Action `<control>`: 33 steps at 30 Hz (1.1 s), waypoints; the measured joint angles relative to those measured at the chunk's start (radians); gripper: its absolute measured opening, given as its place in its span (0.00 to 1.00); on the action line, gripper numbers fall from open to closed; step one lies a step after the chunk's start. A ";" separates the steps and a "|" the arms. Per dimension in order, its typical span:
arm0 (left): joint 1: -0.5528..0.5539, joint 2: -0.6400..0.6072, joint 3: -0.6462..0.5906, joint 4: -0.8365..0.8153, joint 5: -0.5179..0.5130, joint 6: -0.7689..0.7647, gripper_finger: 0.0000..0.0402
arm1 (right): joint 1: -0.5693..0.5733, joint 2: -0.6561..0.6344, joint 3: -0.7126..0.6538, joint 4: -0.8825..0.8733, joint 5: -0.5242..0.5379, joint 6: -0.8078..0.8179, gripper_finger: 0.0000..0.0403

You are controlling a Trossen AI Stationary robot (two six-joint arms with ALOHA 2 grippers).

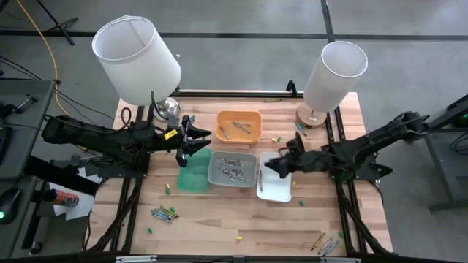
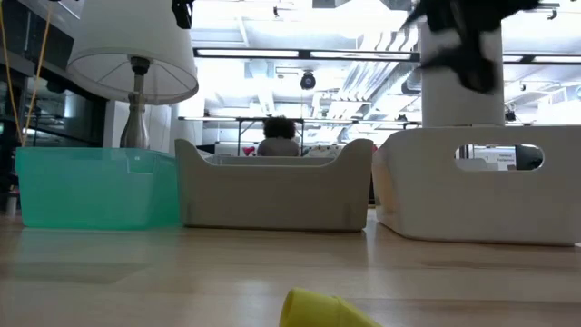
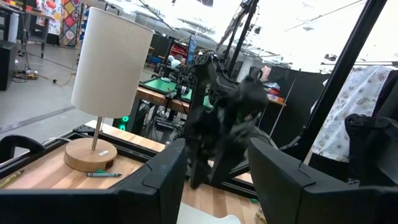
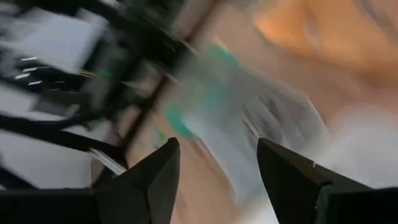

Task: Sort crayons
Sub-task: Put the gray crayon into the yellow bin

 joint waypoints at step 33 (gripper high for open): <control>-0.086 0.022 0.271 -0.538 0.099 0.041 0.39 | -0.232 0.193 0.001 0.807 -0.165 -0.780 0.49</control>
